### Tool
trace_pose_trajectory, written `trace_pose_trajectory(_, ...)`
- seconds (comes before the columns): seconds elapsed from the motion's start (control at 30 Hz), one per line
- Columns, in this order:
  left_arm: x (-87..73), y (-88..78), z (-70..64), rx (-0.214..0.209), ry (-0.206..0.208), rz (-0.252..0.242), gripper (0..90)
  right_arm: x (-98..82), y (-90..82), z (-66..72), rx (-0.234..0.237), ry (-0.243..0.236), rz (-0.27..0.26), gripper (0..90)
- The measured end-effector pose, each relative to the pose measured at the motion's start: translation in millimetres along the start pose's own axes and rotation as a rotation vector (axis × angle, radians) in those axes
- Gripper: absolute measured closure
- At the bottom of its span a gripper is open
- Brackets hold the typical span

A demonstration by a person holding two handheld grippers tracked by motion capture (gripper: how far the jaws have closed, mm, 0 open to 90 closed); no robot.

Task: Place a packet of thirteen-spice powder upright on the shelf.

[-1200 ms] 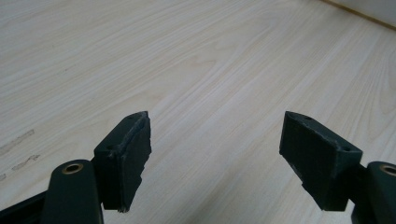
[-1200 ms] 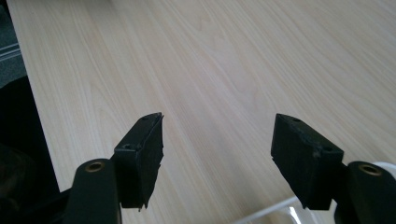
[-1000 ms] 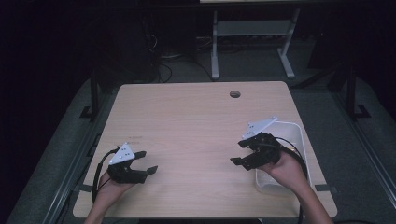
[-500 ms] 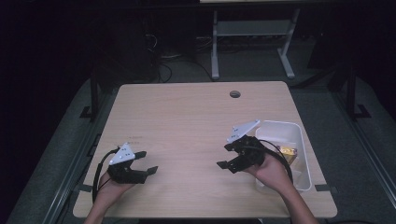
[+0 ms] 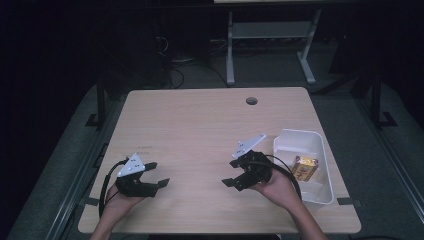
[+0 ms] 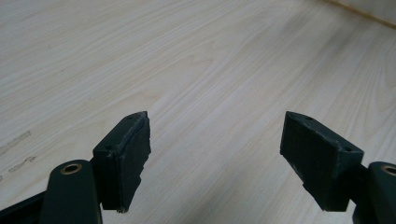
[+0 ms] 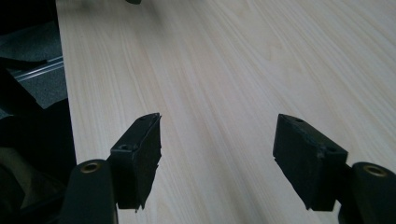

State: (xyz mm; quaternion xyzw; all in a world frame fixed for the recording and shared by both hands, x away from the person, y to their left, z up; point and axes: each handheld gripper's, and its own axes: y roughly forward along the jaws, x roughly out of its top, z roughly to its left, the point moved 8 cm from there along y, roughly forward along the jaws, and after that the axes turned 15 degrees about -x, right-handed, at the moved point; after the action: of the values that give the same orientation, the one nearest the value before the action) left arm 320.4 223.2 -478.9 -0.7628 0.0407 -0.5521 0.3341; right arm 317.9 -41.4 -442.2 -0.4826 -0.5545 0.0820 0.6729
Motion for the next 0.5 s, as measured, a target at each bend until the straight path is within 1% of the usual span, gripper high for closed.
trace_pose_trajectory(0.07,-0.1,-0.2,0.0,0.001,0.002,0.004,23.9,-1.0,2.1,2.2,0.006,0.006,0.002,31.3)
trace_pose_trajectory(0.33,-0.6,0.5,-1.1,0.001,0.003,0.008,23.7,-4.4,9.7,10.2,0.024,0.010,-0.009,31.2)
trace_pose_trajectory(0.4,-0.7,0.8,-1.1,0.001,0.003,0.010,23.2,-5.7,11.8,12.0,0.023,0.004,-0.005,31.0)
trace_pose_trajectory(0.5,-1.1,1.0,-1.3,0.002,0.003,0.015,22.7,-7.8,14.5,15.7,0.034,0.009,-0.005,31.0)
